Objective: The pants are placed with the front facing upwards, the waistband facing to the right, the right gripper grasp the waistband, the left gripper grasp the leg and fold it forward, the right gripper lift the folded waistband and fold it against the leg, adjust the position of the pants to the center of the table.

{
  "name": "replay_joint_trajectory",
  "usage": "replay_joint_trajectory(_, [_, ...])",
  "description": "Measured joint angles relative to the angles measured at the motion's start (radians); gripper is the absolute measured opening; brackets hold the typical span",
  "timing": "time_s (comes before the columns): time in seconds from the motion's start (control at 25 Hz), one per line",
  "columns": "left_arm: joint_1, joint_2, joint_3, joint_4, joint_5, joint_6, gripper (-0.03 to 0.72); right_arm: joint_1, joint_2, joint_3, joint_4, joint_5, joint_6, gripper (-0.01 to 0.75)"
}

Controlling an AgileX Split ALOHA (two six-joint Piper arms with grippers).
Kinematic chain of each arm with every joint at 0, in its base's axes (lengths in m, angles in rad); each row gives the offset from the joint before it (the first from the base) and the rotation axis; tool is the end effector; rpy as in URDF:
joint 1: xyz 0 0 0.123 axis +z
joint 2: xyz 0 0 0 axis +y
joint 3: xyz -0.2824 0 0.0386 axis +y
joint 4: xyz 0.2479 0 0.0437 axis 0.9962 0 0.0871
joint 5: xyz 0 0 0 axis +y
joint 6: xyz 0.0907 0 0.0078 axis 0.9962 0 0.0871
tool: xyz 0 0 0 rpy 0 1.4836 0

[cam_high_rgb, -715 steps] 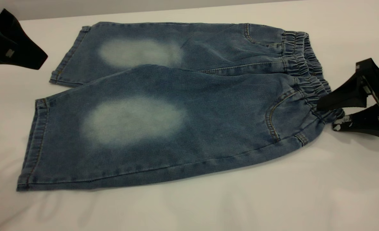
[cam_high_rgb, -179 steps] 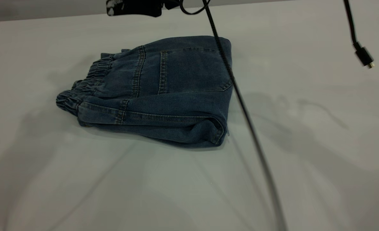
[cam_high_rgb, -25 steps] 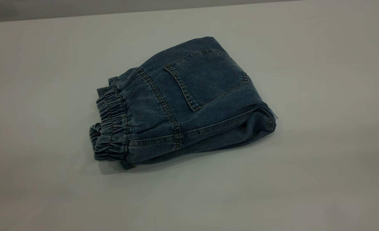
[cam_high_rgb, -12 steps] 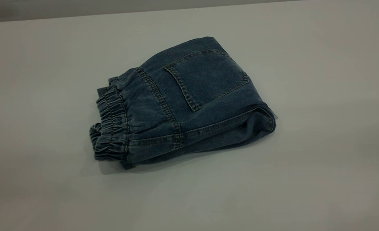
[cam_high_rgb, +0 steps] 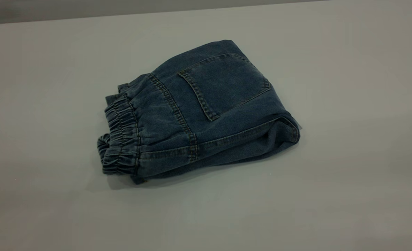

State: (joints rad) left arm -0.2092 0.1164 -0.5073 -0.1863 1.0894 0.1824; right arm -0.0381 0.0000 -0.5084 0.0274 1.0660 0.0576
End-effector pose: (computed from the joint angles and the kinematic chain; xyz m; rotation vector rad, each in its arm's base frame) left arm 0.0070 -0.0168 0.2779 0.4229 2.1343 -0.2443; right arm -0.0060 0.0024 0.2791 0.0961 2.0389 0.0450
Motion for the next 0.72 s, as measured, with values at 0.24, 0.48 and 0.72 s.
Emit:
replay_joint_trajectory(0.24, [0.190,-0.017,0.000,0.003,0.000,0.000,0.308,-0.001,0.000,0.000,0.000,0.000,0.000,0.423])
replay_joint_trajectory(0.48, [0.200,-0.117,-0.004,-0.003,0.012,-0.001,0.308,-0.001,0.000,0.001,0.000,0.000,0.000,0.423])
replay_joint_trajectory(0.72, [0.198,-0.117,-0.004,-0.001,0.009,-0.001,0.308,-0.001,0.000,0.002,0.000,0.000,0.000,0.423])
